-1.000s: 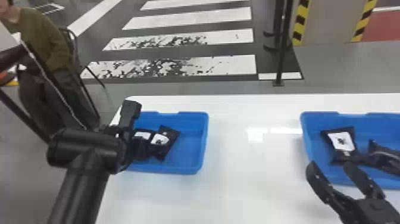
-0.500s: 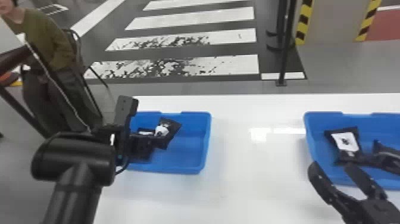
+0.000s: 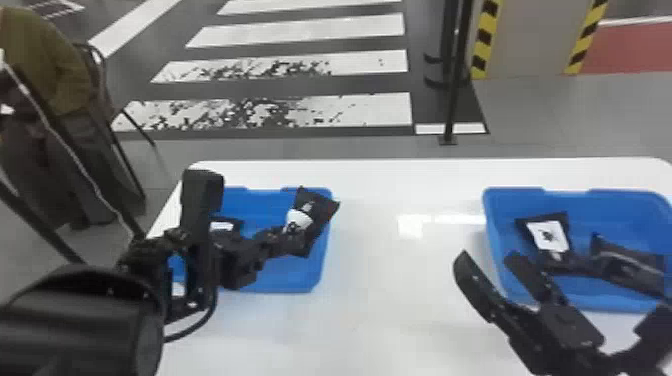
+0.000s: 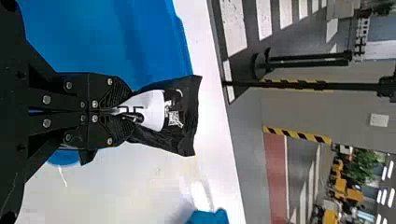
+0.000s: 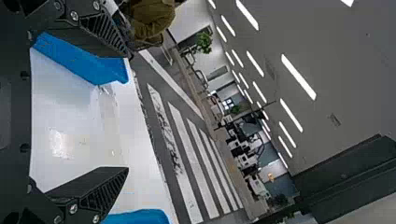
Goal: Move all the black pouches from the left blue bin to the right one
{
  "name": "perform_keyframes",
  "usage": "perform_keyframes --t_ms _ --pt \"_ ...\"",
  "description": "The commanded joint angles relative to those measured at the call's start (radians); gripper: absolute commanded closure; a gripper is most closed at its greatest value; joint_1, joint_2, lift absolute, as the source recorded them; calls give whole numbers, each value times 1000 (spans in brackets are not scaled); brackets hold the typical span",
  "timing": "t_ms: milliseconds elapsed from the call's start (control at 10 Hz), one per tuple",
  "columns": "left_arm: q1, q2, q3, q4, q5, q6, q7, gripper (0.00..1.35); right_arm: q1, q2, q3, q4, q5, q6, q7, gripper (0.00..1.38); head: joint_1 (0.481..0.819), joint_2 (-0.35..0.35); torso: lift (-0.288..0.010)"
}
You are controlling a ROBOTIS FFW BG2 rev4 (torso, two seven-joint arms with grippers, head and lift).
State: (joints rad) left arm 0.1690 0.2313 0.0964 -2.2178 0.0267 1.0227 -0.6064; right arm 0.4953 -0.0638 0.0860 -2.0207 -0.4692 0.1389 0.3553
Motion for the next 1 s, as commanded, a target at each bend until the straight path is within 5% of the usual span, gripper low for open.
perform_keyframes --t_ms 0,600,700,900 --pt "30 -20 -45 -34 73 -16 2 1204 -39 -18 46 14 -33 25 5 168 695 140 -140" --pt "15 -13 -220 -36 205 -9 14 1204 -144 -16 109 88 -101 25 8 193 695 25 -140" --pt "13 -12 -226 -36 211 -9 14 1204 -162 -11 113 120 -125 25 8 314 695 18 -140" --pt "5 -12 -238 -32 221 -9 16 1204 -181 1 113 152 -179 25 8 1065 695 13 -140"
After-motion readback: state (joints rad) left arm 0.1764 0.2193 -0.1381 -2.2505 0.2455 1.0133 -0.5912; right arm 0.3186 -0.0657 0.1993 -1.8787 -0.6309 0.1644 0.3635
